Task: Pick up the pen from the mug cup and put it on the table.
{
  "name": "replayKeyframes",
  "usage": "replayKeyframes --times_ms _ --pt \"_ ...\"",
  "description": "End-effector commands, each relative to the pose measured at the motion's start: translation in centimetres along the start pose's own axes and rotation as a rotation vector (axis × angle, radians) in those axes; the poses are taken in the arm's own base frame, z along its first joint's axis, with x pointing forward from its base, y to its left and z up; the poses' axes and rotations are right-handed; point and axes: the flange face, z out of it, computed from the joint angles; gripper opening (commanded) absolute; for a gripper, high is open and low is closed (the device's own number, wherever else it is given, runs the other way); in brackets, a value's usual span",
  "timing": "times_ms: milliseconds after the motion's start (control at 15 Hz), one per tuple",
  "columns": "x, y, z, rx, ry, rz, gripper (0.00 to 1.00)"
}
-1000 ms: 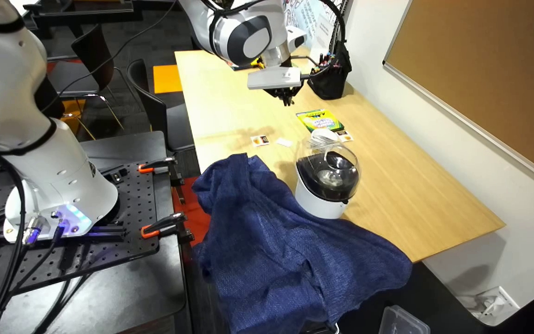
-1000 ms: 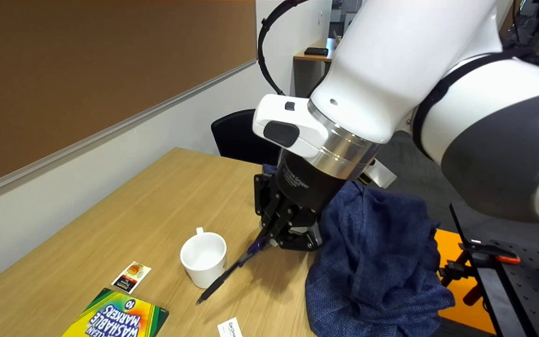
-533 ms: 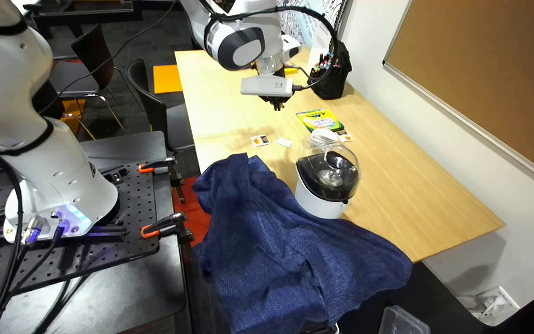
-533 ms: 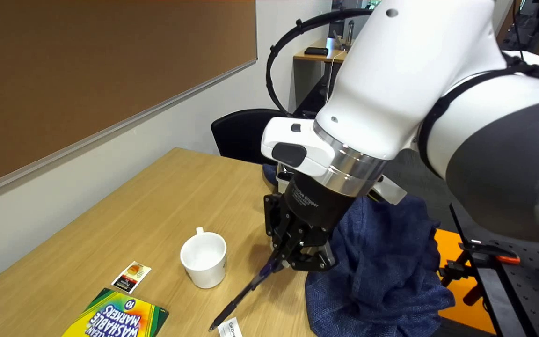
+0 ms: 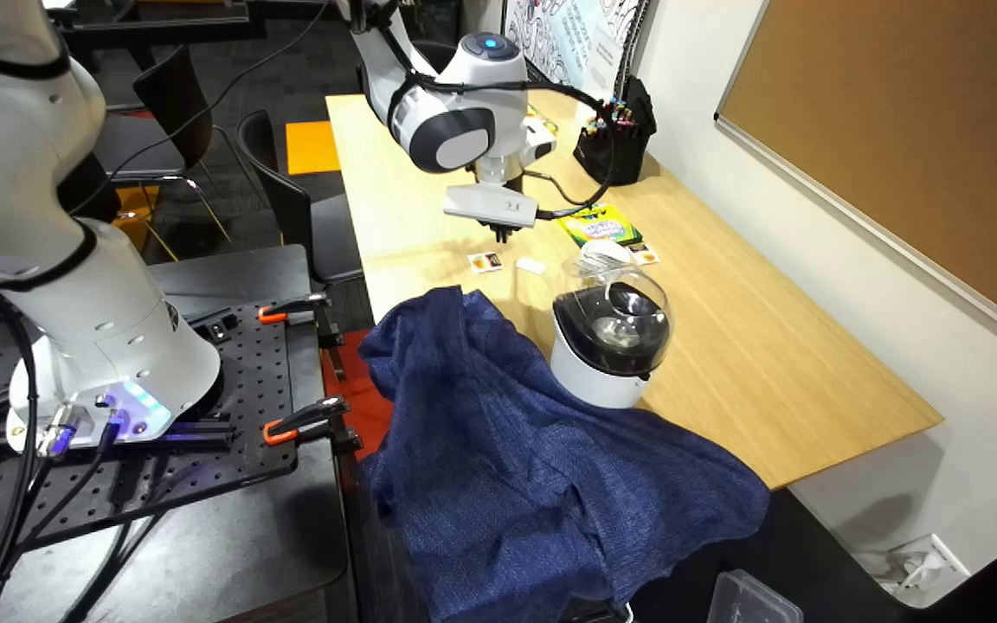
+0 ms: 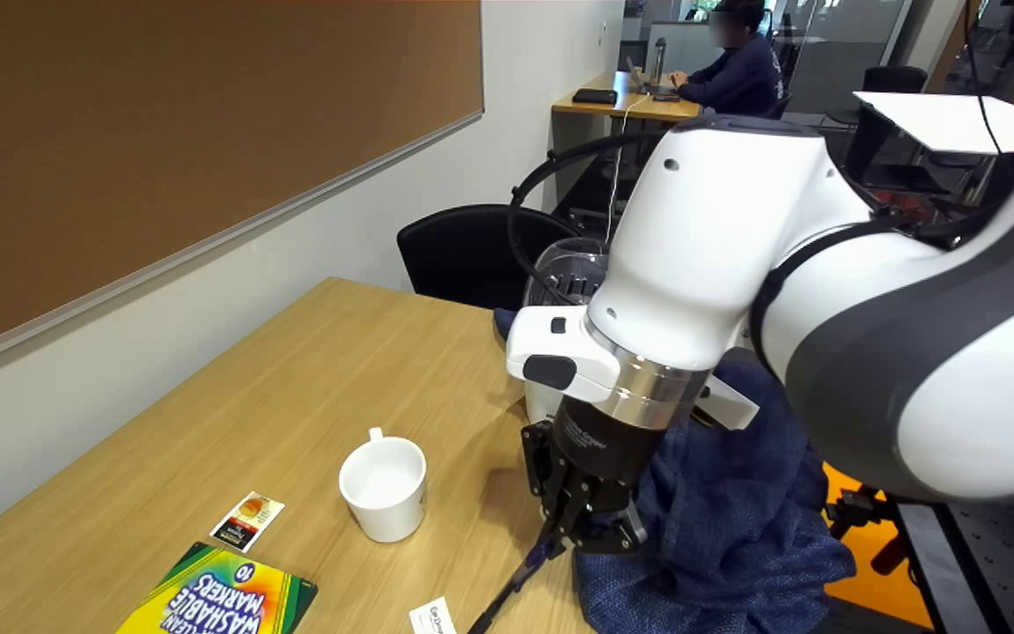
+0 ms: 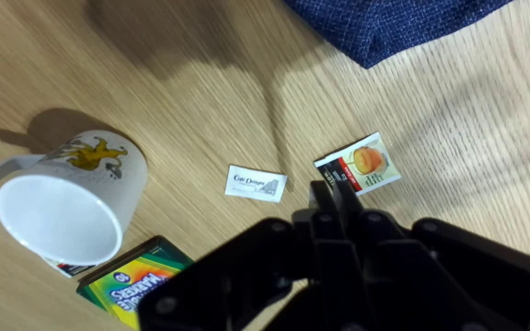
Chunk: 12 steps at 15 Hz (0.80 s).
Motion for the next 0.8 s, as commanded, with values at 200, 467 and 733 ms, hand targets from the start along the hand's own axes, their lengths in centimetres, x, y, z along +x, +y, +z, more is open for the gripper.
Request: replayKeyframes --times_ms 200,467,733 --pt "-0.7 1.1 2.6 0.018 -0.025 -0.021 0.31" --pt "-0.7 1.8 2.7 -0.006 -0.047 -0.050 0.53" --pt "-0.2 2.2 1.3 -0.054 -0.072 -0.085 0.83"
